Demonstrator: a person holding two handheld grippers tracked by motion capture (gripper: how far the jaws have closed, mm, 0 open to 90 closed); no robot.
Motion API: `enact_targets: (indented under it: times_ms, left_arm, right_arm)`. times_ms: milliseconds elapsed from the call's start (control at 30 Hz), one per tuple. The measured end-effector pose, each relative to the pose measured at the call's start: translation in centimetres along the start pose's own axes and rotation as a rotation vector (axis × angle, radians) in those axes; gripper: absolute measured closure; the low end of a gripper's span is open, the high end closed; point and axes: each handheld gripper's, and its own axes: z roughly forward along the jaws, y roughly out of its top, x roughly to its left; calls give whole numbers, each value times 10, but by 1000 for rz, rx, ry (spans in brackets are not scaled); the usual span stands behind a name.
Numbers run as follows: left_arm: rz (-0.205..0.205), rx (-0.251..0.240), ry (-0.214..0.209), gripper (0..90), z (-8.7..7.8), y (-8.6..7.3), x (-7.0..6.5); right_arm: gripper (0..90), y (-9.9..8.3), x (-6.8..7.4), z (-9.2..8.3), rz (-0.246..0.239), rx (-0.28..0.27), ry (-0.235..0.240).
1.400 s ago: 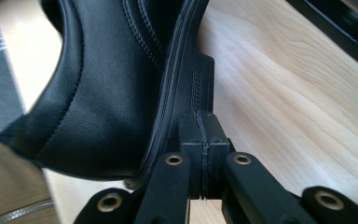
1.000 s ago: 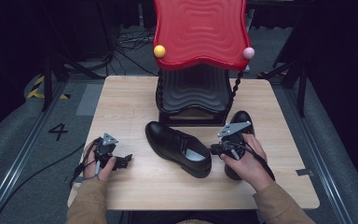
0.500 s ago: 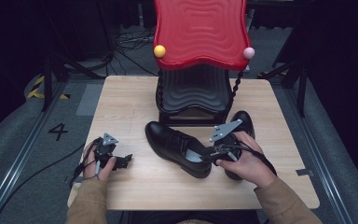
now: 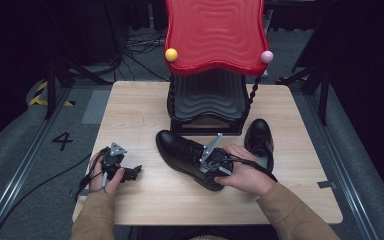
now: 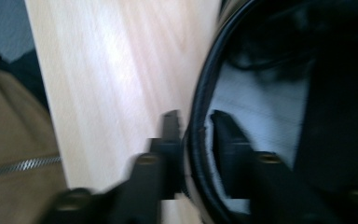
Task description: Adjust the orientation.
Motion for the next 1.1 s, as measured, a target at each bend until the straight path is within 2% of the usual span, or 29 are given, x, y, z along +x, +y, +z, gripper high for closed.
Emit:
enact_targets:
  times_ms: [100,233,500,533,567,600,633,700,733,767,867,1000,1100]
  left_arm:
    - [1,-2,2,1,0,0,0]
    - [-1,0,0,1,0,0,0]
    - [-1,-1,0,0,0,0,0]
    - [0,3,-2,0,0,0,0]
    - [-2,2,-5,0,1,1,0]
    - [-2,2,-5,0,1,1,0]
    - [-2,3,-5,0,1,1,0]
    - [0,5,-5,0,1,1,1]
    - [0,5,-5,0,1,1,1]
    - [3,3,-2,0,1,2,1]
    - [1,5,-3,0,1,2,1]
    - [1,4,-3,0,1,2,1]
    - [0,3,-2,0,1,2,1]
  right_arm:
    - [840,2,0,0,4,6,-1]
    - [846,2,5,-4,5,-24,-22]
    - [845,-11,26,-21,49,-84,-40]
    - [844,-14,29,-24,66,-91,-44]
    - [843,-24,38,-31,122,-115,-58]
    - [843,-24,38,-31,122,-115,-58]
    - [842,-27,42,-33,147,-117,-68]
    - [839,-32,49,-36,198,-115,-102]
    - [838,-34,53,-36,251,-118,-122]
    - [836,-36,55,-36,279,-116,-148]
    - [819,-37,57,-30,314,-112,-207]
    - [816,-36,55,-23,319,-99,-201]
    - [814,-34,57,-18,320,-81,-172]
